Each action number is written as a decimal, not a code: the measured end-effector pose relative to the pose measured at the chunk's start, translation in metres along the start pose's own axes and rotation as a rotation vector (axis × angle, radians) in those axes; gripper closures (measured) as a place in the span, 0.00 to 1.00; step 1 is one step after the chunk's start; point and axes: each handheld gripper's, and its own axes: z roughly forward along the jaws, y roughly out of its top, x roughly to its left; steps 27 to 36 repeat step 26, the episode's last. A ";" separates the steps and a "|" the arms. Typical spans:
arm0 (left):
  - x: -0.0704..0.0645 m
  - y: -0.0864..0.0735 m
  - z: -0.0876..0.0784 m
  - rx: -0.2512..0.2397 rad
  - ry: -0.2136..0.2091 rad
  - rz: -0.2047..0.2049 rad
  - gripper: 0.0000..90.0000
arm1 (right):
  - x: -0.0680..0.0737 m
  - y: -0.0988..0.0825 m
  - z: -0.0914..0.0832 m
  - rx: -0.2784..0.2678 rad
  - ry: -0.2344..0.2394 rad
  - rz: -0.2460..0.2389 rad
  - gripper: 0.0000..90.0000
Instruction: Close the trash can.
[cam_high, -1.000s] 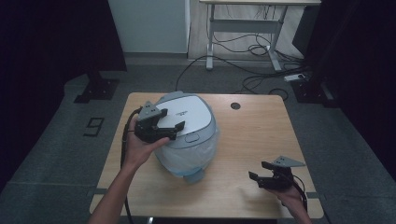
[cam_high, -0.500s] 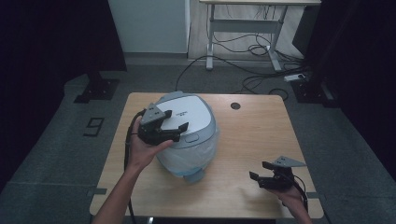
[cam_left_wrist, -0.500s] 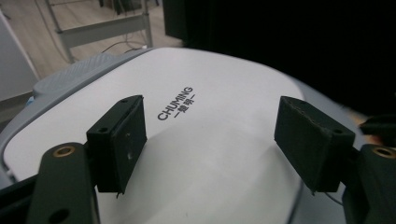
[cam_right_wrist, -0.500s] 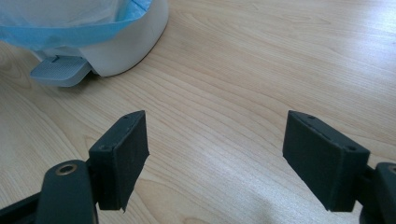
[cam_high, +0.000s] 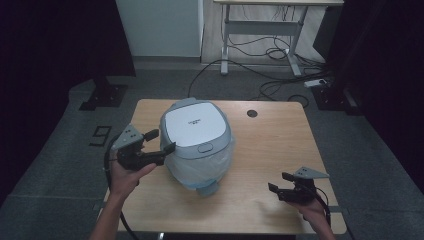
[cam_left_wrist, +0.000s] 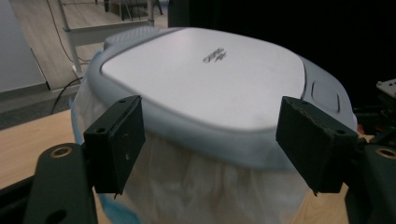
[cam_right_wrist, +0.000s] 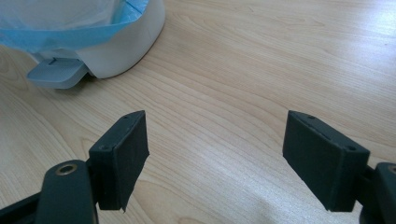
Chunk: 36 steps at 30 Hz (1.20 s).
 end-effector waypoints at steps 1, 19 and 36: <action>0.001 -0.004 -0.003 0.002 0.004 -0.003 0.26 | 0.000 0.000 0.000 0.001 0.000 0.000 0.24; 0.021 -0.072 -0.008 0.108 0.032 -0.052 0.26 | -0.003 0.000 -0.001 -0.008 -0.020 0.003 0.24; 0.023 -0.078 -0.006 0.123 0.042 -0.062 0.25 | -0.006 0.001 -0.004 -0.031 -0.030 0.007 0.24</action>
